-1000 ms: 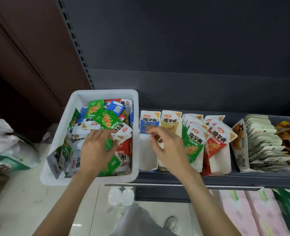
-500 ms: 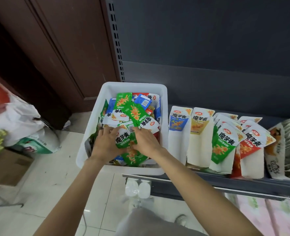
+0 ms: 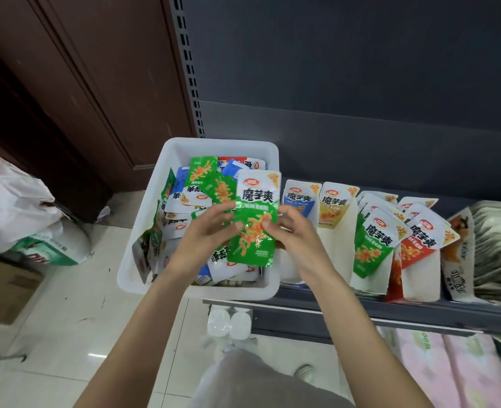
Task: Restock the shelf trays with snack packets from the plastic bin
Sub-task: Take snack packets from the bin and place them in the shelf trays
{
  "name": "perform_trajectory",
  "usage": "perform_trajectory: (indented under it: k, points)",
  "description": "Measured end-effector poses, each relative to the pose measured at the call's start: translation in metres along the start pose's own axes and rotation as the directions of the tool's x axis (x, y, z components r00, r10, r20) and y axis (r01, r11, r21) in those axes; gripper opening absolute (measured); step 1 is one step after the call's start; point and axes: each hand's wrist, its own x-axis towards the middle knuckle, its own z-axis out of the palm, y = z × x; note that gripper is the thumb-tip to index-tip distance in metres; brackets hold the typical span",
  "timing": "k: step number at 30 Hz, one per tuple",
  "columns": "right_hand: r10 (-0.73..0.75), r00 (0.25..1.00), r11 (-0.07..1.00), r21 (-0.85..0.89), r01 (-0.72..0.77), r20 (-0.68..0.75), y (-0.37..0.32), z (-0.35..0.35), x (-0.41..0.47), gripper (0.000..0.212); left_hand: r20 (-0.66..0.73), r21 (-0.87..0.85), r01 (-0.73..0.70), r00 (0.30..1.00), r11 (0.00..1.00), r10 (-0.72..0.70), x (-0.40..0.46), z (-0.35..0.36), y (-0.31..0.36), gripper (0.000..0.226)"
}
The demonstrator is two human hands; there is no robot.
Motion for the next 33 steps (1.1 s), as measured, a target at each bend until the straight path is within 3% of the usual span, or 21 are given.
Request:
perform_trajectory:
  k: [3, 6, 10, 13, 16, 22, 27, 30, 33]
  points:
    - [-0.039, 0.994, 0.998, 0.034, 0.043, -0.104, -0.005, -0.029, -0.018, 0.029, 0.122, 0.141, -0.137, 0.985, 0.981, 0.120, 0.003, 0.025, 0.010, 0.042]
    - [-0.181, 0.947, 0.983, -0.084, 0.164, -0.264, -0.009, -0.063, -0.038, 0.019, 0.264, 0.232, -0.273, 0.941, 0.933, 0.210, 0.009, 0.056, 0.009, 0.045]
    - [-0.385, 0.843, 0.920, -0.230, 0.317, -0.377, -0.014, -0.102, -0.070, 0.018, 0.302, 0.330, -0.534, 0.841, 0.778, 0.449, 0.020, 0.112, 0.009, 0.035]
    - [-0.512, 0.726, 0.820, -0.513, 0.253, -0.459, -0.006, -0.135, -0.086, 0.019, 0.359, 0.364, -0.639, 0.768, 0.678, 0.530, 0.031, 0.153, 0.005, 0.019]
    - [-0.566, 0.660, 0.753, -0.636, 0.170, -0.494, 0.010, -0.158, -0.089, 0.022, 0.412, 0.428, -0.675, 0.738, 0.601, 0.535, 0.041, 0.182, -0.004, 0.016]
    - [-0.483, 0.699, 0.733, -0.680, -0.007, -0.528, 0.047, -0.173, -0.064, 0.018, 0.399, 0.665, -0.632, 0.752, 0.398, 0.525, 0.061, 0.198, -0.033, 0.017]
    - [-0.507, 0.704, 0.595, -0.793, -0.133, -0.498, 0.063, -0.172, -0.042, 0.016, 0.352, 0.732, -0.559, 0.800, 0.389, 0.486, 0.068, 0.196, -0.044, 0.017]
    - [-0.393, 0.713, 0.695, -0.695, -0.182, -0.580, 0.066, -0.169, -0.041, 0.019, 0.312, 0.719, -0.526, 0.828, 0.454, 0.465, 0.069, 0.197, -0.047, 0.019]
    - [-0.387, 0.648, 0.776, -0.611, -0.156, -0.656, 0.055, -0.162, -0.050, 0.033, 0.213, 0.655, -0.489, 0.851, 0.576, 0.481, 0.064, 0.193, -0.041, 0.023]
